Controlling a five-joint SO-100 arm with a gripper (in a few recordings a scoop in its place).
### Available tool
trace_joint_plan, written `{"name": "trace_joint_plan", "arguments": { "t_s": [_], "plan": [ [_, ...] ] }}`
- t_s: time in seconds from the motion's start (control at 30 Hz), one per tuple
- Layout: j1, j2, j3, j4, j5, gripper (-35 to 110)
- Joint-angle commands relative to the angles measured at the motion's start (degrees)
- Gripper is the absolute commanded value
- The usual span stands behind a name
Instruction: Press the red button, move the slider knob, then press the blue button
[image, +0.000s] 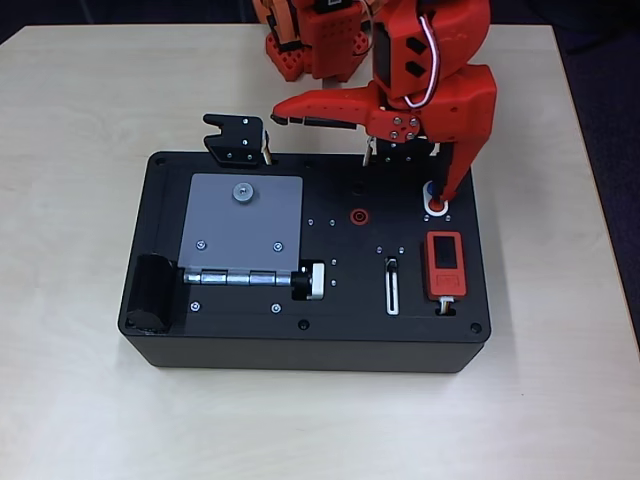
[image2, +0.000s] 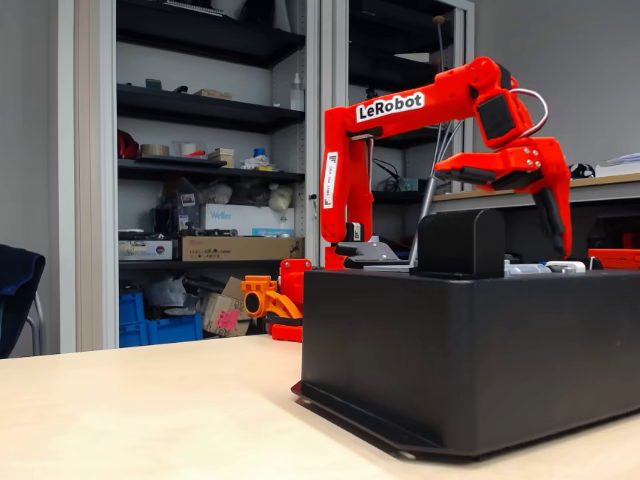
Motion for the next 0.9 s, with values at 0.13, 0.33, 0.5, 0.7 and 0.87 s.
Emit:
{"name": "trace_joint_plan", "arguments": {
  "t_s": [0.13, 0.33, 0.5, 0.7, 0.87],
  "plan": [
    [-0.44, 4.04, 2.46, -1.32, 0.35, 104],
    [-0.53, 3.96, 2.9, -1.93, 0.62, 104],
    [-0.62, 3.43, 2.99, -2.9, 0.88, 104],
    [-0.7, 2.55, 3.34, -4.04, 0.88, 104],
    [-0.97, 2.37, 4.31, -5.27, 0.88, 104]
  ]
}}
